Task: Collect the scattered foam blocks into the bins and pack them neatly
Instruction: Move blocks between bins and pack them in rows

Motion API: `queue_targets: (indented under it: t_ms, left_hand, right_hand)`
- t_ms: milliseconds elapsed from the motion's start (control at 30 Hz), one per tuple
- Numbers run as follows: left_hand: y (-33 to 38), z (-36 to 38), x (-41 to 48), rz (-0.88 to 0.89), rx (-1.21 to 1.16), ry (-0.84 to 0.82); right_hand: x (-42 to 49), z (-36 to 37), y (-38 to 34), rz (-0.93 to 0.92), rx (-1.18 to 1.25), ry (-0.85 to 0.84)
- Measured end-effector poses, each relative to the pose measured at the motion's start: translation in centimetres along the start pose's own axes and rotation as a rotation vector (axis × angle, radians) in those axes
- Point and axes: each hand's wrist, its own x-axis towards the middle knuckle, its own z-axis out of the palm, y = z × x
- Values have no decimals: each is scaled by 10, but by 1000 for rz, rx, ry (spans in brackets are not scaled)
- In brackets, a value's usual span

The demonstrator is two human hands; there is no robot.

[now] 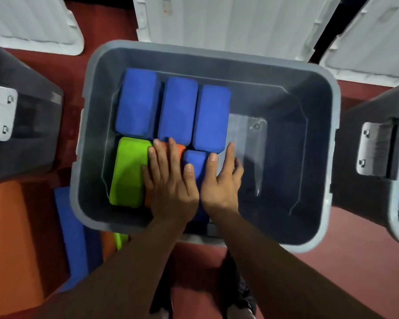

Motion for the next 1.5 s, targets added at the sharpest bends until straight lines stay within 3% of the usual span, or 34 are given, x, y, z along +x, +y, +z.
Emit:
queue_targets:
  t_ms: [100, 333, 533, 600, 733, 900, 1267, 1500]
  left_hand:
    - [-6, 8, 3, 39, 80, 39]
    - [10, 22, 1, 48, 44, 25]
    - [4, 6, 9, 56, -130, -10]
    - [-2, -8, 22, 158, -130, 13]
    - [-20, -12, 62, 386, 35, 62]
    - [-30, 3, 74, 443, 124, 92]
    - [-44, -20, 94, 383, 7, 80]
    - [-76, -20, 106, 577, 126, 6]
  right_hand:
    - [8, 9, 4, -97, 3, 8]
    - [25, -6, 12, -69, -79, 12]
    - [22, -5, 6, -72, -110, 10]
    - [20, -6, -6, -85, -136, 71]
    - [33, 6, -26, -289, -254, 146]
    - [48, 23, -16, -361, -368, 187]
    - [49, 36, -15, -462, -421, 178]
    - [45, 39, -20, -476, -481, 123]
